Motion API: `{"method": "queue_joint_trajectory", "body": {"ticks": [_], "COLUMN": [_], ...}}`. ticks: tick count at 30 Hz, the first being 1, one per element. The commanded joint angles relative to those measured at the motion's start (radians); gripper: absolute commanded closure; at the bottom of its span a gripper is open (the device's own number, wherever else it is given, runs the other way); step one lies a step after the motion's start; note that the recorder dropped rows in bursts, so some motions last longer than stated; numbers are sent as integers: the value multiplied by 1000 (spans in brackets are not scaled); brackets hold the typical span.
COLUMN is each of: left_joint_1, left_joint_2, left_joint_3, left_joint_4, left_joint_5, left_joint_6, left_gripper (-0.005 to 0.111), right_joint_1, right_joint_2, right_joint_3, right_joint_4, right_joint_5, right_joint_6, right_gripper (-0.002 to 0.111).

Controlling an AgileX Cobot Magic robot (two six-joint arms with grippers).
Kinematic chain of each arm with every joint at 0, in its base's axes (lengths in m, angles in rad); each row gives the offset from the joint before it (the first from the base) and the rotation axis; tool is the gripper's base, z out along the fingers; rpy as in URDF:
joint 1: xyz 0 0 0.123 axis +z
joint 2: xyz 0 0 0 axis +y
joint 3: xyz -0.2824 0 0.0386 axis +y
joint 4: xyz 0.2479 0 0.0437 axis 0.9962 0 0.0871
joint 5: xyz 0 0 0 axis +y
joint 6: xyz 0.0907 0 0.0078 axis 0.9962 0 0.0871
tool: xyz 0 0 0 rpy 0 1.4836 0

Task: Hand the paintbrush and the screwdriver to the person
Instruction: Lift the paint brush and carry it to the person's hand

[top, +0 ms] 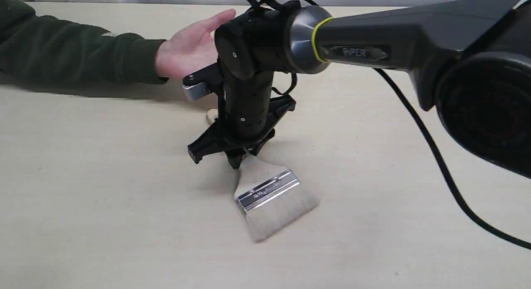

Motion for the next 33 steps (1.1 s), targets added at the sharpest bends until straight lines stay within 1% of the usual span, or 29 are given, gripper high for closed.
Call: {"method": "queue_joint_trajectory", "body": {"ticks": [1,8,10,16,19,25,33], "left_joint_1": [-8,-8,-8,-8,-8,-8,-8], "left_joint_2": [-2,-2,-2,-2,-2,-2,-2], "left_joint_3": [2,2,2,2,2,2,2], "left_joint_4": [-4,-4,-4,-2,-2,-2,-2], "left_joint_5": [-3,-3,-3,-6,-6,-6,-6], "left_joint_6": [-2,-2,-2,-2,-2,-2,-2], "left_gripper": [107,107,107,107,107,107,107], "right_joint_1": [3,16,16,16,11,9,-62], "right_joint_2": [-65,-278,-328,-438,-459,-443,-376], "right_joint_3": [90,319,353,357,332,204,21], "right_joint_4": [20,37,37,29,9,-41,-47], "right_joint_5": [-29,-199,-228,-303,-321,-302,-295], "right_joint_6": [-46,-95,-95,-96,-96,-84,-42], "right_gripper": [104,104,104,104,104,104,104]}}
